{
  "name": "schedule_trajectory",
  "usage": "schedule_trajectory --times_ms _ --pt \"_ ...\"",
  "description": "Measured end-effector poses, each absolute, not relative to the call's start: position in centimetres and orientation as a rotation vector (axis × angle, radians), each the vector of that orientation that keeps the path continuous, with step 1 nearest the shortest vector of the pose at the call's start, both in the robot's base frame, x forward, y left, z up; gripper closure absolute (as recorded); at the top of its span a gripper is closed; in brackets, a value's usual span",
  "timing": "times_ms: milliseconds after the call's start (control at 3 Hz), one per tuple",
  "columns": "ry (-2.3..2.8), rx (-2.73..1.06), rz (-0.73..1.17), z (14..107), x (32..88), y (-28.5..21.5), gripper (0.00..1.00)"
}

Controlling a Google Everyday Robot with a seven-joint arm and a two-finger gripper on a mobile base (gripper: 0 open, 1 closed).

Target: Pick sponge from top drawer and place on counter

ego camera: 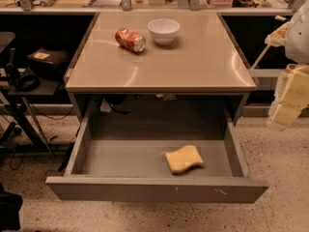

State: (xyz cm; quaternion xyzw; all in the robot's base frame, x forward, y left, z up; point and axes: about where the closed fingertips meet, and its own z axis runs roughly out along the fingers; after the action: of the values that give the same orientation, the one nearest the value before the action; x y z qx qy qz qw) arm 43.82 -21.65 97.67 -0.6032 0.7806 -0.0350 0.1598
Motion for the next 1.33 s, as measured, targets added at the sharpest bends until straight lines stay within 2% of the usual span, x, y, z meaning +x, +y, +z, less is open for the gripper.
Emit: schedule_trajectory --times_ms 667,1333 --pt "2.2 -1.704 -0.068 96.6 45.4 -21.7 0.0" --pt "2.195 -1.596 0.045 88.8 52.5 -22.9 0.0"
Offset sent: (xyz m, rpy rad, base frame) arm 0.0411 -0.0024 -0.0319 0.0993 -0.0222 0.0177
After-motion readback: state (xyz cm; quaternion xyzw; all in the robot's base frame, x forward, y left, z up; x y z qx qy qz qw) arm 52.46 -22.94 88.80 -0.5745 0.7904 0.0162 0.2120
